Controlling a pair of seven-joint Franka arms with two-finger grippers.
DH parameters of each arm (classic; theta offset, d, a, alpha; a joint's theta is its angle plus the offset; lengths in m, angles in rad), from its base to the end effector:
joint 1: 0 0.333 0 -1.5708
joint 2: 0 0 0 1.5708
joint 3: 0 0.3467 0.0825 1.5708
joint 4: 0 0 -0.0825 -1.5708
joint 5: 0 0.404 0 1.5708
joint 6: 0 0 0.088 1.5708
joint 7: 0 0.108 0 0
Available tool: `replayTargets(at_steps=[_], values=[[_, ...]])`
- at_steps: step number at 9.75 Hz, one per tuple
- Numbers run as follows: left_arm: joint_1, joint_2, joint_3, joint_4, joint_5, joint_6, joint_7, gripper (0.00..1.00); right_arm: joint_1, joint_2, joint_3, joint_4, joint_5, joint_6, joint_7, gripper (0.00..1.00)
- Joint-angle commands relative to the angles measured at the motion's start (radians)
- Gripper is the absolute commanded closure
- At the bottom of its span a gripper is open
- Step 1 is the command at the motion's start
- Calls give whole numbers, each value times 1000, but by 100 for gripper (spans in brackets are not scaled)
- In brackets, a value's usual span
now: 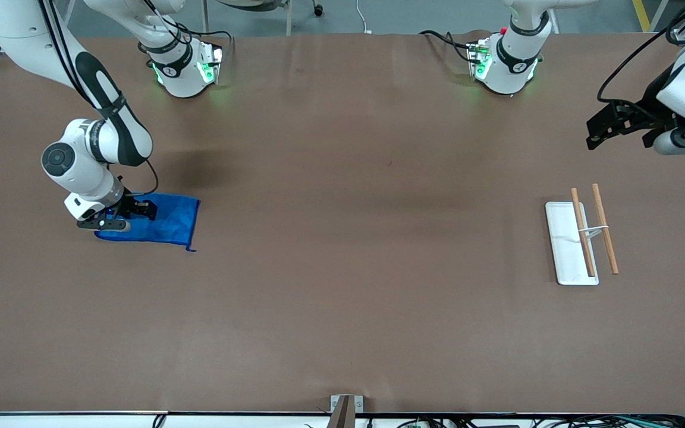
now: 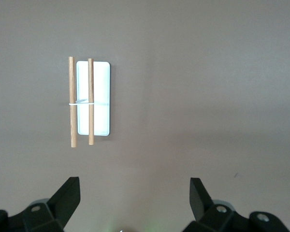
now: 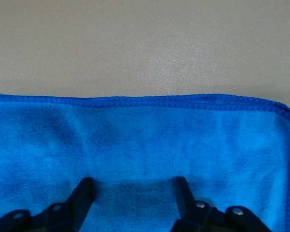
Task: Right arm passes towel to left arm to hang
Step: 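Reach the right gripper down to the blue towel's edge, then grasp the towel edge and lift it while the left gripper approaches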
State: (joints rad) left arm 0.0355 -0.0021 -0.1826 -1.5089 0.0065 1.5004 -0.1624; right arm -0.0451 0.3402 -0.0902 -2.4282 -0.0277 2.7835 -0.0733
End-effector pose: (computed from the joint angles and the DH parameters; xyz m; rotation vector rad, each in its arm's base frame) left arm 0.5610 -0.0825 0.6795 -3.1337 -0.0247 0.0083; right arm 0.5026 -0.0692 0.1802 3.0998 -0.0477 0.0184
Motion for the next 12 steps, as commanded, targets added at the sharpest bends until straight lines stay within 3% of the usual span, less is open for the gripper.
replayTargets(at_steps=[1, 2, 4, 7, 9, 12], values=[[-2, 27, -6, 12, 12, -3, -12, 0, -7, 5, 3, -14, -11, 36, -2, 87], [-2, 27, -6, 12, 12, -3, -8, 0, -10, 9, 3, -14, -8, 39, 4, 99], [-2, 27, -6, 12, 12, -3, -5, 0, -6, 3, 4, -12, 2, 18, 20, 100], [-3, 27, -8, 12, 12, -3, -2, 0, -3, -134, 81, 102, 2, -340, 118, 100], [-2, 27, -8, 12, 9, -3, 0, 0, 1, -174, 114, 202, 2, -511, 125, 100], [-2, 27, -8, 12, 4, -2, 1, 0, 1, -182, 226, 387, 6, -723, 182, 100]])
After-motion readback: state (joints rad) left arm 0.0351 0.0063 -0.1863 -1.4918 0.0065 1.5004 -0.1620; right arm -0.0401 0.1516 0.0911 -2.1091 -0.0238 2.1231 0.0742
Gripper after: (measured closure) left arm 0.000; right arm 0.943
